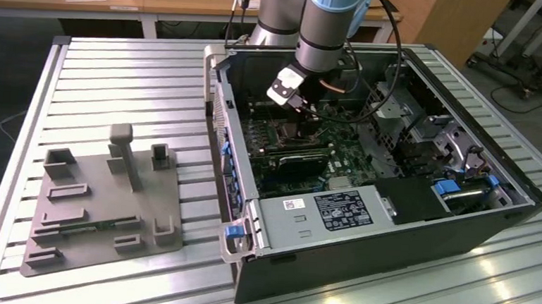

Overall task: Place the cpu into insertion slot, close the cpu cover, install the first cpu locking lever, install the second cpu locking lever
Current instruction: 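Place the cpu into insertion slot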

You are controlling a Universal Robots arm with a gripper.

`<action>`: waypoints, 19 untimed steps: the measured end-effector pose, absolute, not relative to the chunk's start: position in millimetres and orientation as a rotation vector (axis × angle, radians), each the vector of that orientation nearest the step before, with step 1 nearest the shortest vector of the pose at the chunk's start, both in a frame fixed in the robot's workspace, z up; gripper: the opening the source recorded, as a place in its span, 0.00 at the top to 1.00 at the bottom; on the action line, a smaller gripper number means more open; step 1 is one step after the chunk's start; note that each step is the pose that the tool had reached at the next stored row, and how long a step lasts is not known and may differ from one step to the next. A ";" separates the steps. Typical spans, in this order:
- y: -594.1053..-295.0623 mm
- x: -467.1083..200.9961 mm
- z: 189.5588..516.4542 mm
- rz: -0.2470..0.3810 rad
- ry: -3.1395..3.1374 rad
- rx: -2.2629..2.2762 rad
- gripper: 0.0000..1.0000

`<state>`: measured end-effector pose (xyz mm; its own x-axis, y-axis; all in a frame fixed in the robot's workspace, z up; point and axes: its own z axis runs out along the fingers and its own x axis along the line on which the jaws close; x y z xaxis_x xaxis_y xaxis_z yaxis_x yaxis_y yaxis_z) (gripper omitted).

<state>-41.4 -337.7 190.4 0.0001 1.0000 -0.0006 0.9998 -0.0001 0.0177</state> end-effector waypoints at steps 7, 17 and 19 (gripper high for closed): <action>-337.1 -41.4 190.9 0.015 2.208 2.212 0.45; -336.8 -41.3 192.3 0.013 2.207 2.213 0.45; -336.8 -40.9 192.3 0.013 2.206 2.214 0.45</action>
<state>-40.9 -336.8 192.3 0.0036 1.0000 -0.0059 0.9998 -0.0035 0.0176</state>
